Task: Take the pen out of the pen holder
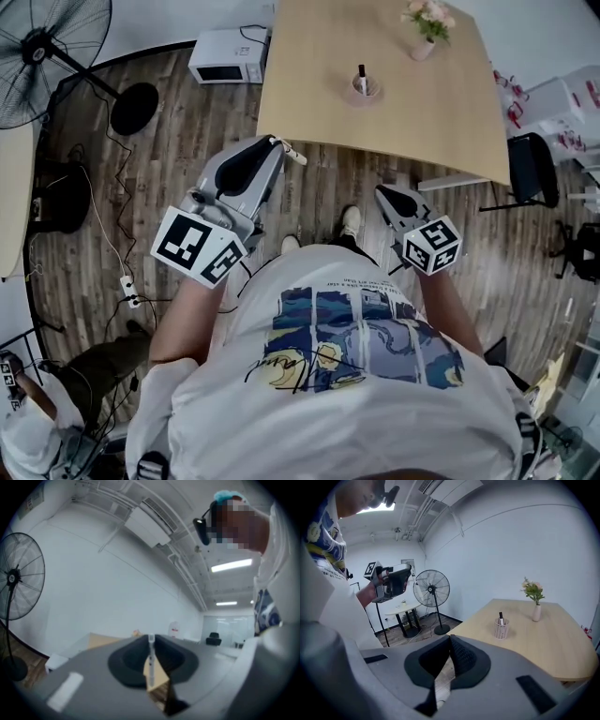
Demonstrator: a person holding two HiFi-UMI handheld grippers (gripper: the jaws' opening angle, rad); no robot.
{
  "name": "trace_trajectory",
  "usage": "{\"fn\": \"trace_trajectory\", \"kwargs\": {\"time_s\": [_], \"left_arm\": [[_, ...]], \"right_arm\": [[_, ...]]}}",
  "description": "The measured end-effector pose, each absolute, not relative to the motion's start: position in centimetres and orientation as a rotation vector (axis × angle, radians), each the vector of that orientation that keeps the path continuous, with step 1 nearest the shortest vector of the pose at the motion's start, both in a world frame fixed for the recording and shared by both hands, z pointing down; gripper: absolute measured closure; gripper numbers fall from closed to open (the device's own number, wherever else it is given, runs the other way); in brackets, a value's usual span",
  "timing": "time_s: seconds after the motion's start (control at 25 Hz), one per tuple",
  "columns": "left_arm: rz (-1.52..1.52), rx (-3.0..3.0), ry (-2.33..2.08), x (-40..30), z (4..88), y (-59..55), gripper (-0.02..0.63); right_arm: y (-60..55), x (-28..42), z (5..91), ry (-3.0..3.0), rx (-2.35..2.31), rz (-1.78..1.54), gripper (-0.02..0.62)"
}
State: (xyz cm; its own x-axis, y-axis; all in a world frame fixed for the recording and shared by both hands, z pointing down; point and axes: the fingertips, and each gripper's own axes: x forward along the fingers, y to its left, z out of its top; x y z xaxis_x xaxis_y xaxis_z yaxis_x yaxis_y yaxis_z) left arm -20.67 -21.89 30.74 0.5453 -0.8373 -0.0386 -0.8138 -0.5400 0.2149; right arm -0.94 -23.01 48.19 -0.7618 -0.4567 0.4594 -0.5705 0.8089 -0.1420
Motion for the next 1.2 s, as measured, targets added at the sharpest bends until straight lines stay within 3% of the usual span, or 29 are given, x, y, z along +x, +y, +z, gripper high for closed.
{"fn": "trace_trajectory", "kwargs": {"time_s": [1.2], "left_arm": [[-0.24,2.636,-1.337,-20.0,30.1,-19.4,0.561]], "right_arm": [[-21.6,-1.3,47.3,-2.59,0.796,0.332,0.588]]}}
